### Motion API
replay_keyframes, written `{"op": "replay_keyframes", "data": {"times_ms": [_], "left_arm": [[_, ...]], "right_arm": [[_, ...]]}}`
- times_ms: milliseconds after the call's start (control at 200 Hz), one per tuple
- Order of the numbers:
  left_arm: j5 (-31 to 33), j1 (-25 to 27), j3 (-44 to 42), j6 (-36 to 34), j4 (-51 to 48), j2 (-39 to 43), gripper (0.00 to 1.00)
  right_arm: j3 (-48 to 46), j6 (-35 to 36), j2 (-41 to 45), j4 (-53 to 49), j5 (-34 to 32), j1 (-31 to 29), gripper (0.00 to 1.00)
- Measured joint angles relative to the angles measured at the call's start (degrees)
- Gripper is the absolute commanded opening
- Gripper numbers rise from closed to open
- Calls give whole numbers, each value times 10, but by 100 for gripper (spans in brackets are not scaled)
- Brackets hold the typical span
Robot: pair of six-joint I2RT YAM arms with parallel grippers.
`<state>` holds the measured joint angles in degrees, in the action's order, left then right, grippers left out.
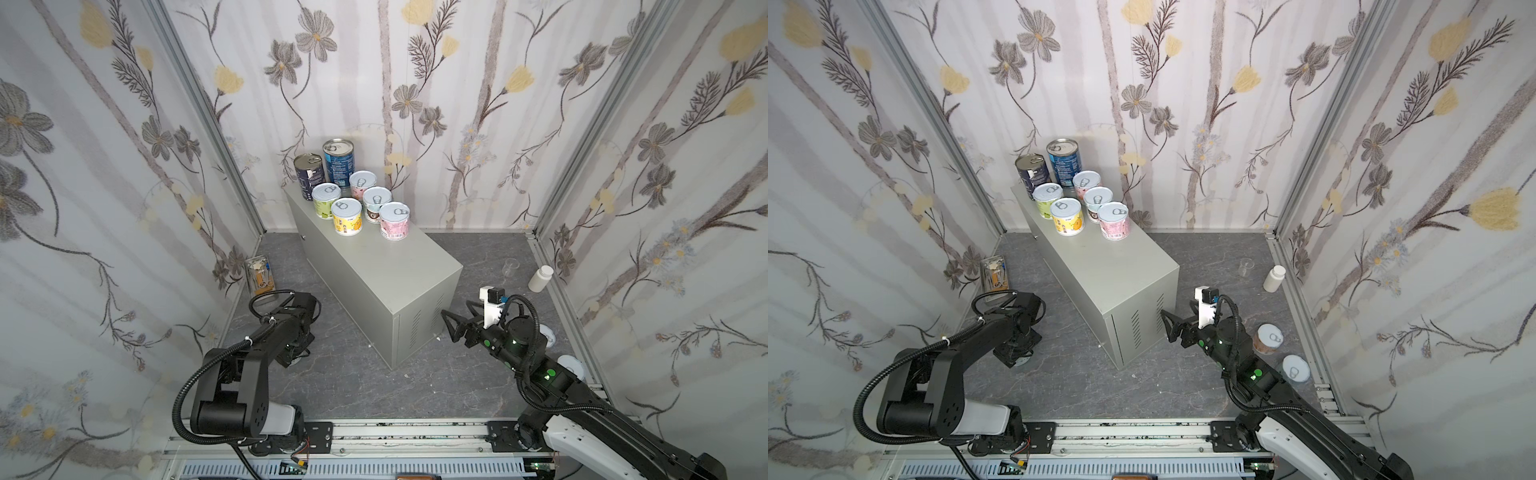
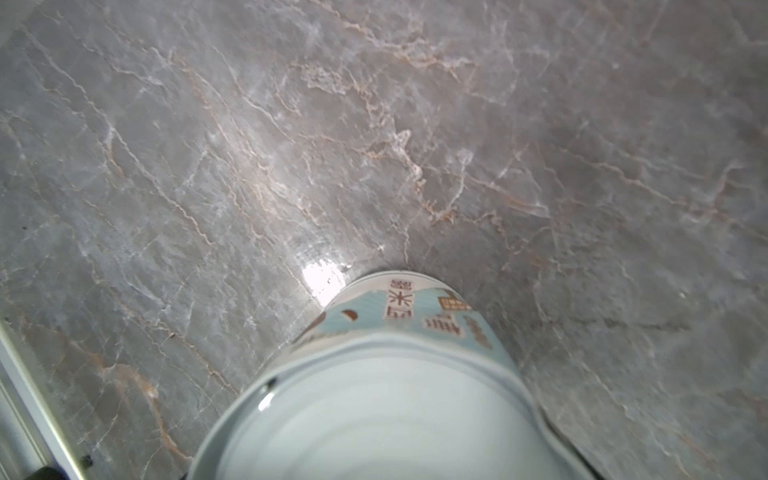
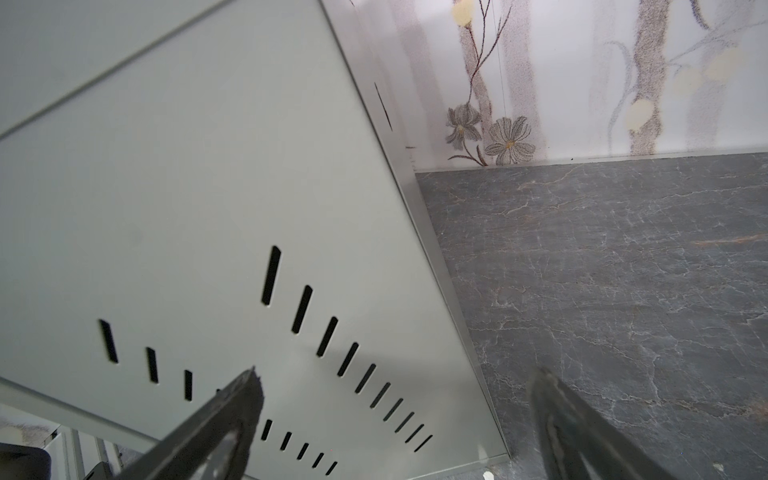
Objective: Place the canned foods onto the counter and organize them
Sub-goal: 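Lift the teal-labelled can with the left gripper up toward the cabinet top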
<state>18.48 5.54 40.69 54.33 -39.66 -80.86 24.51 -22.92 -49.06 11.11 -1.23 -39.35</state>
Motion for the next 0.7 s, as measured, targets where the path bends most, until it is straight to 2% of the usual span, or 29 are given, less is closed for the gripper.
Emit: {"op": "replay_keyframes", "data": {"times_ms": [335, 699], "left_arm": [[-1, 0, 36, -70, -7, 25, 56], [-27, 0, 135, -180, -33, 56, 54]], "right_arm": [[0, 0, -10, 2, 0, 1, 100], [9, 1, -14, -3, -3, 2, 100]]}}
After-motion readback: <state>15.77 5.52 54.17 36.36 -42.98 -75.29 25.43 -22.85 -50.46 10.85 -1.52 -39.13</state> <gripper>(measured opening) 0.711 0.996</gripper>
